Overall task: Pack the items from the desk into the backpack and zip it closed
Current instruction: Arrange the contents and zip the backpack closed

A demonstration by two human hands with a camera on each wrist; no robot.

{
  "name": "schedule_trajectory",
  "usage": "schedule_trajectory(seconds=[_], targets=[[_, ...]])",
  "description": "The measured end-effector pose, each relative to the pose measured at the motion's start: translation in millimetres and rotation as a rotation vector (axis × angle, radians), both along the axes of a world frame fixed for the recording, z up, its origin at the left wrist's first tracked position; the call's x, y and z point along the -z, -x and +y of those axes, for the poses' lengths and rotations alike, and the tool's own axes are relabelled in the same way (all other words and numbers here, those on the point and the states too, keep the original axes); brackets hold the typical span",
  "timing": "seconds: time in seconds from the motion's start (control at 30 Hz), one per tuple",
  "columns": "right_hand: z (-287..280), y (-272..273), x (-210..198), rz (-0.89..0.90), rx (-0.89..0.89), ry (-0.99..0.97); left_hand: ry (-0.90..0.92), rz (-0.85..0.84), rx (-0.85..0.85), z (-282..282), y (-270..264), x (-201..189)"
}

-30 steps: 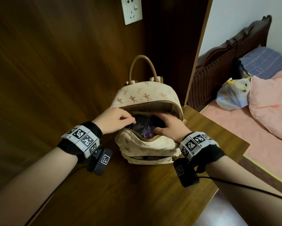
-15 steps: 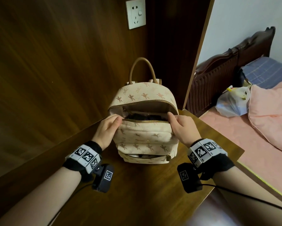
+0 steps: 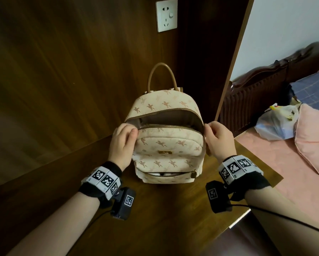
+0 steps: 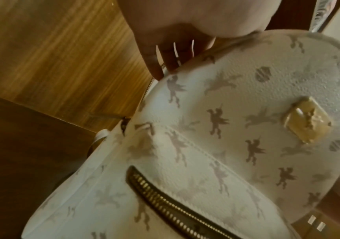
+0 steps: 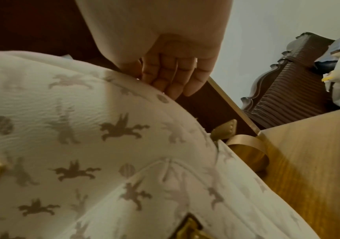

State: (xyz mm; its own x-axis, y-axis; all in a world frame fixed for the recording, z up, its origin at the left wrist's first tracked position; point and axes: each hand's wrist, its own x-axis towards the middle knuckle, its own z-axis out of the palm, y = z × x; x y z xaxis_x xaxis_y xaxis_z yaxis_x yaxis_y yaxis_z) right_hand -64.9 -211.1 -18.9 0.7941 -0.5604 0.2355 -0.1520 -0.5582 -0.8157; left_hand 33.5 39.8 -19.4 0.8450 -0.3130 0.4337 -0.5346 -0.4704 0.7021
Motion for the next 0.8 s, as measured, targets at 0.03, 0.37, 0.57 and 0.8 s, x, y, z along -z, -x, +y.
schedule_trajectory(seconds=[0.03,0.37,0.57,0.8], targets=[[-2.6,1.3,3.8,0.005,0.027,-0.001,-0.003,-0.077,-0.011,-2.7,3.9,-2.9],[-13.0,6.4,27.6,0.399,-0.135,-0.111,-0.311,-0.331,0.085,-62.8,28.8,-53.0],[-21.3,-3.0,37.5,0.632,-0.078,-0.259,-0.626,-0.127,0.067,-85.0,27.2,-73.7],[-28.1,-7.2,28.3,0.676,-0.188,-0.173,-0.741,-0.177,0.024,-93.8,20.1,-65.8]])
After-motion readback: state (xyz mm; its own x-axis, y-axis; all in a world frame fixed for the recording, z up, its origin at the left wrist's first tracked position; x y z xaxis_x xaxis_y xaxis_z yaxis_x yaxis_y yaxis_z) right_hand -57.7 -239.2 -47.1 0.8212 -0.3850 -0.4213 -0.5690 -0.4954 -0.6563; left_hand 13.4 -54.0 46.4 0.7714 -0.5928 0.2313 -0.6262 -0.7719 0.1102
